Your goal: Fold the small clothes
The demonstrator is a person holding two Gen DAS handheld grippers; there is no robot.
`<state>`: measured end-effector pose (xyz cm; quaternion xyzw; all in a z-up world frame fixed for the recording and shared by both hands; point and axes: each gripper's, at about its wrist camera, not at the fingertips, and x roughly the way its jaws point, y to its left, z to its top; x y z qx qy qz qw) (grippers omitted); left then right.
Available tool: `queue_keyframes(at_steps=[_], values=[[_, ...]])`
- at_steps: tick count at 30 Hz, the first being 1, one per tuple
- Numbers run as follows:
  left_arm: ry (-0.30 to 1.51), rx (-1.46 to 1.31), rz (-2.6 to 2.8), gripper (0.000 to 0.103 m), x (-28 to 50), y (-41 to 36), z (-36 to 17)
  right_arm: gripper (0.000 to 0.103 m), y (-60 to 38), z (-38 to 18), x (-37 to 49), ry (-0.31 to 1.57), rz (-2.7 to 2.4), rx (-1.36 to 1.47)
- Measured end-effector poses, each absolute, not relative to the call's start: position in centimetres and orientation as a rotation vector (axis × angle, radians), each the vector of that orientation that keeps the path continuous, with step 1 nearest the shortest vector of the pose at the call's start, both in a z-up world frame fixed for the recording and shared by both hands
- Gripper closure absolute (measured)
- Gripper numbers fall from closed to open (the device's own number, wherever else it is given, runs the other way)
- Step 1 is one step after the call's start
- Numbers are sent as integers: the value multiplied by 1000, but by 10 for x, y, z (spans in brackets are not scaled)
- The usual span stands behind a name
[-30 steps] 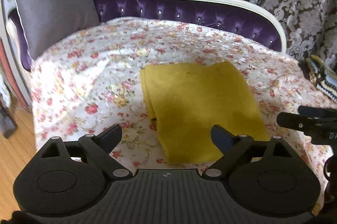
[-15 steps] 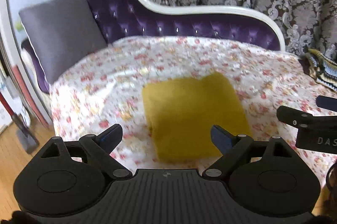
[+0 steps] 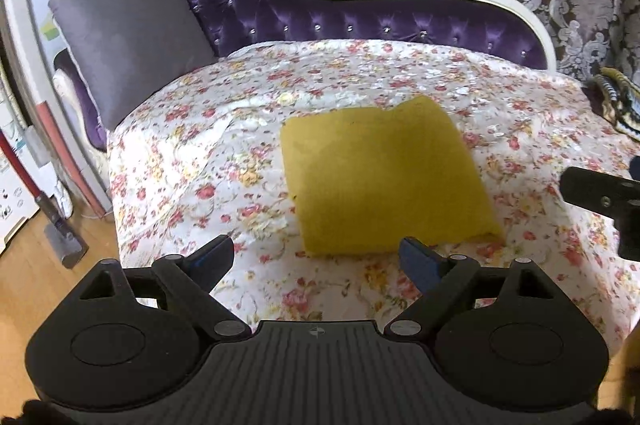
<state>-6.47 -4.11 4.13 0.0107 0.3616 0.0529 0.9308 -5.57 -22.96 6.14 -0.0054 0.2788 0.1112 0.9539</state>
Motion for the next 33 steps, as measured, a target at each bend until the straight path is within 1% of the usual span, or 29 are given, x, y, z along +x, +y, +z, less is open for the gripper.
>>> queue_keyframes(at_steps=[15,33], values=[[769,-40,130,13,-71,-20,35,1,-229,58,-68,568,250,-9],[764,-41,117,13,-75,-21,36,1,-225,60,-69,570,267,0]])
